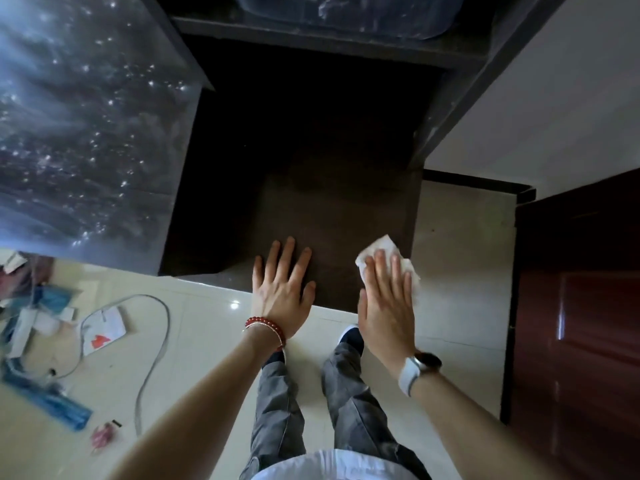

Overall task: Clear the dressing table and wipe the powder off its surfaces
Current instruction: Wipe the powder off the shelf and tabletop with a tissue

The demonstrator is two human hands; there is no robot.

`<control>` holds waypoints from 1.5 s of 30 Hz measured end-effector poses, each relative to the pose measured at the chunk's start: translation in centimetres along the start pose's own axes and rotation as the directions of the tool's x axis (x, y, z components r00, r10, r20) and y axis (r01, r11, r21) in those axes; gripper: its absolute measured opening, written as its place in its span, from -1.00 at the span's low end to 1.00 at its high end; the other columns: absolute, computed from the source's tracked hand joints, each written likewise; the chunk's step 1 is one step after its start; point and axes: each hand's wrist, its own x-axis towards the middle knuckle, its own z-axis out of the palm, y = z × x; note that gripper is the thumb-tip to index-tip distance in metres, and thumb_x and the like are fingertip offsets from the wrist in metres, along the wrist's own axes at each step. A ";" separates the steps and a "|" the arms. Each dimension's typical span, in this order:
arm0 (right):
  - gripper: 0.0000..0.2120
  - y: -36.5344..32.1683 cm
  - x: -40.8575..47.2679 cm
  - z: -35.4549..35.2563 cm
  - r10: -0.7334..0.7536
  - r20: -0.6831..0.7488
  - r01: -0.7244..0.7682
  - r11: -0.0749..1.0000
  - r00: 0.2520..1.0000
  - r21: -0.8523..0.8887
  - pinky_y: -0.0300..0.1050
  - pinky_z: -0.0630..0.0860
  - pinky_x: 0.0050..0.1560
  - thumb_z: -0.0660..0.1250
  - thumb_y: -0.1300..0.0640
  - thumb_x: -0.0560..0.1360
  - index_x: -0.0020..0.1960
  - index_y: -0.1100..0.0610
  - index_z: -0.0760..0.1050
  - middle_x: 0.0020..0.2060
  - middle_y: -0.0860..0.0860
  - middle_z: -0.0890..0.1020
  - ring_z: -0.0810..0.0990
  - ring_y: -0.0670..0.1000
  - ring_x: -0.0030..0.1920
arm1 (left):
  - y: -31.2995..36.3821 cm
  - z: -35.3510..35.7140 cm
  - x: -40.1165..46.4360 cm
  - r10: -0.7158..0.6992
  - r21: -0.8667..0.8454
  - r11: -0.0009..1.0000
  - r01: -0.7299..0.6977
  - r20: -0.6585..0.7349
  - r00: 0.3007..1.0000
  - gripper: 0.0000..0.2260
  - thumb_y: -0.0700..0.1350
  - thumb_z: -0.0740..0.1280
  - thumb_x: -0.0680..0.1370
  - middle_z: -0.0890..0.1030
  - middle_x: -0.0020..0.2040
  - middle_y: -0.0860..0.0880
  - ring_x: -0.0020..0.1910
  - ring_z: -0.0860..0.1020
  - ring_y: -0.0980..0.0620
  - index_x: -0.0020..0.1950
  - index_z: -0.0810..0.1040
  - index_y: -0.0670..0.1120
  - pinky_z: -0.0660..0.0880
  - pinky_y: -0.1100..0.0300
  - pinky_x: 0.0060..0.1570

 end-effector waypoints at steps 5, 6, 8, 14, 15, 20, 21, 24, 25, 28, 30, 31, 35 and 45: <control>-0.47 -3.7 -0.7 1.6 0.030 0.003 -0.030 0.999 1.000 0.044 0.15 -0.10 0.47 0.14 0.26 0.53 0.47 0.14 0.10 0.49 0.10 0.09 -0.06 0.20 0.49 | -3.2 0.3 -3.3 0.054 0.022 0.998 -0.055 0.043 0.998 -0.51 -0.03 0.12 0.56 0.05 0.52 -0.08 0.49 -0.13 -0.09 0.47 0.09 0.02 -0.20 -0.04 0.42; -0.47 -4.5 -0.1 1.7 0.040 0.001 -0.040 0.998 0.999 0.053 0.15 -0.13 0.47 0.14 0.27 0.53 0.47 0.13 0.09 0.49 0.09 0.08 -0.08 0.19 0.49 | -4.0 0.5 -4.0 0.045 0.032 0.998 -0.047 0.057 0.997 -0.51 -0.02 0.10 0.57 -0.01 0.52 -0.05 0.46 -0.22 -0.04 0.48 0.04 0.04 -0.26 -0.02 0.40; -0.49 -6.4 1.3 2.2 0.019 0.003 -0.019 0.998 1.000 0.055 0.15 -0.16 0.47 0.12 0.26 0.54 0.46 0.10 0.11 0.50 0.07 0.07 -0.09 0.19 0.50 | -6.3 0.4 -5.3 0.003 0.043 0.999 -0.007 0.086 0.996 -0.50 0.00 0.07 0.58 -0.08 0.53 -0.02 0.40 -0.33 0.02 0.48 -0.04 0.07 -0.32 -0.03 0.38; -0.48 -14.0 1.8 5.7 -0.096 0.013 0.095 0.991 0.995 0.099 0.06 -0.19 0.47 0.08 0.35 0.51 0.44 0.09 0.17 0.49 0.06 0.15 -0.06 0.14 0.51 | -13.7 -1.0 -9.3 -0.123 -0.057 0.990 0.129 0.096 0.988 -0.48 0.01 0.12 0.57 -0.09 0.53 -0.07 0.48 -0.21 -0.08 0.48 0.00 0.03 -0.22 -0.07 0.42; -0.46 -15.4 1.1 6.5 -0.116 0.015 0.113 0.986 0.993 0.123 0.05 -0.17 0.47 0.07 0.40 0.50 0.44 0.11 0.18 0.48 0.07 0.17 -0.05 0.13 0.51 | -15.0 -1.3 -10.0 -0.134 -0.072 0.987 0.140 0.092 0.987 -0.48 0.00 0.14 0.56 -0.07 0.53 -0.09 0.49 -0.19 -0.09 0.48 0.02 0.02 -0.18 -0.09 0.43; -0.43 -21.5 -1.3 9.3 -0.168 0.002 0.164 0.965 0.986 0.206 0.10 0.01 0.48 0.04 0.54 0.42 0.40 0.23 0.24 0.43 0.19 0.26 0.03 0.18 0.46 | -20.5 -2.6 -12.3 -0.144 -0.087 0.985 0.152 0.097 0.985 -0.47 -0.01 0.15 0.55 -0.06 0.53 -0.09 0.49 -0.16 -0.11 0.48 0.04 0.01 -0.14 -0.10 0.43; -0.44 -22.6 -1.3 9.6 -0.155 0.010 0.150 0.967 0.988 0.206 0.07 -0.01 0.48 0.01 0.52 0.44 0.40 0.24 0.23 0.43 0.19 0.25 0.06 0.20 0.47 | -21.4 -2.9 -12.4 -0.144 -0.095 0.984 0.152 0.085 0.986 -0.47 -0.01 0.15 0.55 -0.05 0.53 -0.10 0.49 -0.15 -0.11 0.48 0.05 0.01 -0.13 -0.10 0.42; -0.45 -26.5 -0.7 10.5 -0.120 0.027 0.114 0.979 0.992 0.170 -0.03 -0.14 0.49 -0.16 0.41 0.46 0.43 0.24 0.17 0.46 0.19 0.18 0.04 0.20 0.49 | -23.9 -4.3 -12.6 -0.145 -0.121 0.982 0.148 0.036 0.989 -0.48 -0.02 0.18 0.54 0.01 0.52 -0.12 0.50 -0.10 -0.14 0.47 0.10 -0.02 -0.07 -0.13 0.42; -0.44 -27.7 -0.3 10.8 -0.121 0.029 0.114 0.979 0.992 0.171 -0.02 -0.12 0.50 -0.20 0.37 0.45 0.42 0.24 0.19 0.45 0.20 0.21 0.06 0.21 0.49 | -24.6 -4.8 -12.5 -0.143 -0.129 0.981 0.144 0.019 0.990 -0.48 -0.03 0.19 0.54 0.02 0.52 -0.13 0.49 -0.09 -0.14 0.47 0.11 -0.03 -0.06 -0.14 0.41; -0.46 -30.6 1.1 11.3 -0.195 0.086 0.169 0.956 0.977 0.241 0.08 0.11 0.49 -0.05 0.49 0.42 0.32 0.19 0.33 0.39 0.16 0.33 0.16 0.13 0.47 | -26.2 -6.5 -12.5 -0.142 -0.151 0.979 0.138 -0.012 0.990 -0.47 -0.04 0.21 0.53 0.03 0.52 -0.14 0.49 -0.07 -0.15 0.47 0.12 -0.04 -0.04 -0.15 0.41; -0.38 -31.6 1.7 10.6 -0.215 0.212 0.138 0.934 0.953 0.329 -0.11 0.11 0.45 -0.03 0.56 0.41 0.38 0.13 0.28 0.45 0.05 0.27 0.08 0.00 0.50 | -26.8 -8.1 -12.5 -0.131 -0.164 0.979 0.121 -0.056 0.990 -0.48 -0.05 0.22 0.52 0.08 0.50 -0.17 0.48 -0.01 -0.20 0.45 0.16 -0.06 0.05 -0.19 0.40; -0.36 -31.7 1.7 9.9 -0.213 0.247 0.112 0.922 0.945 0.370 -0.21 0.08 0.42 -0.03 0.57 0.42 0.40 0.11 0.26 0.46 0.02 0.25 0.05 -0.05 0.50 | -26.8 -9.0 -12.6 -0.123 -0.166 0.980 0.108 -0.083 0.989 -0.49 -0.04 0.22 0.52 0.12 0.49 -0.19 0.47 0.04 -0.22 0.44 0.19 -0.08 0.10 -0.20 0.37; -0.48 -33.0 -0.7 4.4 -0.252 0.131 0.156 0.852 0.959 0.499 -0.47 0.00 0.35 0.04 0.50 0.50 0.37 0.13 0.32 0.42 -0.01 0.28 0.12 -0.10 0.46 | -26.6 -14.0 -12.3 -0.061 -0.159 0.987 0.021 -0.251 0.966 -0.51 0.04 0.12 0.48 0.29 0.42 -0.25 0.38 0.26 -0.31 0.37 0.32 -0.11 0.26 -0.21 0.26; -0.56 -33.4 2.8 -4.0 -0.258 -0.227 0.298 0.940 0.939 0.164 0.09 0.21 0.43 0.11 0.44 0.46 0.33 0.25 0.36 0.37 0.14 0.36 0.25 0.18 0.42 | -27.0 -20.9 -2.9 -0.007 -0.010 1.000 0.004 -0.258 0.966 -0.50 0.06 0.08 0.56 0.04 0.52 -0.12 0.49 -0.08 -0.14 0.47 0.07 -0.01 -0.19 -0.19 0.40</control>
